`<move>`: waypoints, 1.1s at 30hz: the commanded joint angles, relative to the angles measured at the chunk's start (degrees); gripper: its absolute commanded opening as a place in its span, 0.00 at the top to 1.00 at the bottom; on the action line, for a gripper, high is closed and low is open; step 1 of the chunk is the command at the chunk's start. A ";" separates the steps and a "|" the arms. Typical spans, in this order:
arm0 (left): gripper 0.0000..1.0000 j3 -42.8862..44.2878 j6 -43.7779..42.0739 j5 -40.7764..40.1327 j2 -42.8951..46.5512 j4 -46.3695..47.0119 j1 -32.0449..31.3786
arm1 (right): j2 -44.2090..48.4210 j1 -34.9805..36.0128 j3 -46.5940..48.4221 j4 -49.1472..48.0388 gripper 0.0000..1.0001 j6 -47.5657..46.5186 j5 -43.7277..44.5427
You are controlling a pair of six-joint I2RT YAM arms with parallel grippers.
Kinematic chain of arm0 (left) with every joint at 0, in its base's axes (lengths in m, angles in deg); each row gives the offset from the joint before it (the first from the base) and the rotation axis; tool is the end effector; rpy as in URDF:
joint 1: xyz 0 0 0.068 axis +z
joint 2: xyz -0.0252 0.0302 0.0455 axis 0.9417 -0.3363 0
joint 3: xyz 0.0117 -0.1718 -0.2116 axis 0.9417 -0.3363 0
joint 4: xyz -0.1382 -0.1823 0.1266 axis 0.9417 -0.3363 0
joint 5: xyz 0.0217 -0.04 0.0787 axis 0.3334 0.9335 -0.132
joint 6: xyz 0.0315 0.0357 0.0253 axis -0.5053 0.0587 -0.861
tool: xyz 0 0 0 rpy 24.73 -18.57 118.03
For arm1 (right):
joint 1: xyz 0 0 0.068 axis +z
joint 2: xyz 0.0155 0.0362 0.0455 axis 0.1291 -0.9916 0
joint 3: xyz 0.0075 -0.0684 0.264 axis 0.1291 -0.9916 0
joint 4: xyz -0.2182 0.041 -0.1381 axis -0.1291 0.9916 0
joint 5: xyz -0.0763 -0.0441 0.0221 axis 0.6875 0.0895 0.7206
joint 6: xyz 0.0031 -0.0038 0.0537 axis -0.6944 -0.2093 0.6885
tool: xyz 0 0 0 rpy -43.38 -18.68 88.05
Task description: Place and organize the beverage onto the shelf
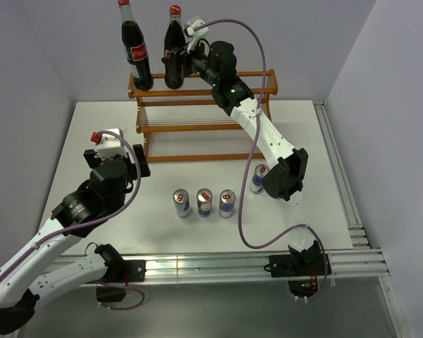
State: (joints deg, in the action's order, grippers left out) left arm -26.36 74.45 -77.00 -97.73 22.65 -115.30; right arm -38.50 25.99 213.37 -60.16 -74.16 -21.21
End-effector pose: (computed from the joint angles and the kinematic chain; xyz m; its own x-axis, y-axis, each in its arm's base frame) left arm 0.1257 -0.0885 0.3761 -0.2116 -0.1268 -0.9691 -0.0931 0.9897 -0.1092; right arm 0.4227 0.2895 0.4606 0.2110 0.0603 -0.9756 -0.7247 0.6794 -0.1147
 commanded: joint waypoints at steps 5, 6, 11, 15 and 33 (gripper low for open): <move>0.00 0.92 -0.69 1.06 -0.11 0.99 -0.14 | 1.99 0.34 4.46 -7.73 0.83 -0.67 0.37; 0.01 0.93 -0.78 1.14 -0.29 0.90 -0.14 | 1.99 0.34 4.46 -7.64 0.80 -0.76 0.37; 0.01 1.10 -0.78 1.14 -1.08 0.55 -0.14 | 1.64 0.43 4.37 -7.73 0.64 -0.41 0.64; 0.00 1.01 -0.87 1.49 -1.17 0.64 -0.14 | 1.11 0.52 4.63 -7.99 0.53 -0.05 1.16; 0.01 1.10 -1.40 2.20 -1.78 0.55 -0.05 | 0.41 0.69 3.32 -9.92 0.30 1.18 1.69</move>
State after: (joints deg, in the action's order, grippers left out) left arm -26.36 73.99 -75.58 -99.32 22.51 -115.30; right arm -38.89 26.21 213.37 -60.88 -73.31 -19.77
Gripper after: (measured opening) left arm 0.995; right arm 0.720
